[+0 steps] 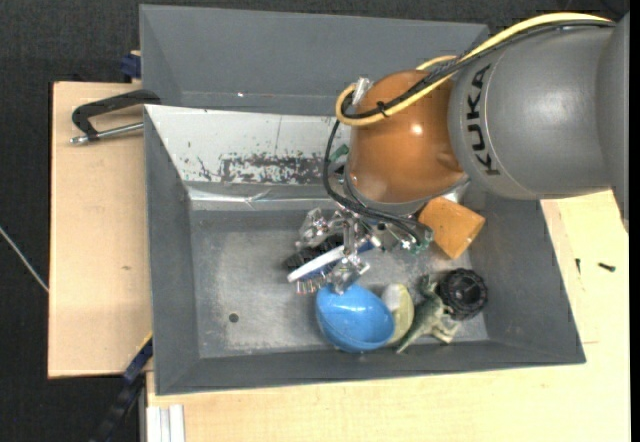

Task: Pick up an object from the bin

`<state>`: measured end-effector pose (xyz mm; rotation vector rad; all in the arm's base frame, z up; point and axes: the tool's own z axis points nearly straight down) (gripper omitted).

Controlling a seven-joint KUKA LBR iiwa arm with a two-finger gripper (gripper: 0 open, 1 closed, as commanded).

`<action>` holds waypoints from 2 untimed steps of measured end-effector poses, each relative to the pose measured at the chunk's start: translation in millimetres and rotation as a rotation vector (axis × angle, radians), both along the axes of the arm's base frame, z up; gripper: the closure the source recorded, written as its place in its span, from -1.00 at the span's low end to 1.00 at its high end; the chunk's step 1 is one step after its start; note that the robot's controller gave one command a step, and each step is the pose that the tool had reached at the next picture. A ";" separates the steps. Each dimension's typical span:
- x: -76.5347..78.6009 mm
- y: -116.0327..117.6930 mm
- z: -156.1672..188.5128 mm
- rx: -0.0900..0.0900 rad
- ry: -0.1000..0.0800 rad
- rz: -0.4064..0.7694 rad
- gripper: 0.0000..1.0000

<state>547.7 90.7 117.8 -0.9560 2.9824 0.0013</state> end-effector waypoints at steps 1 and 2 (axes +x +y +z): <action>1.6 1.4 43.4 -0.001 0.000 -0.001 1.00; 2.4 2.4 50.7 -0.001 0.004 -0.003 1.00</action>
Offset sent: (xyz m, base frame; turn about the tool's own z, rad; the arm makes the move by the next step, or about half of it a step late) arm -0.0001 0.0000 0.0403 0.0000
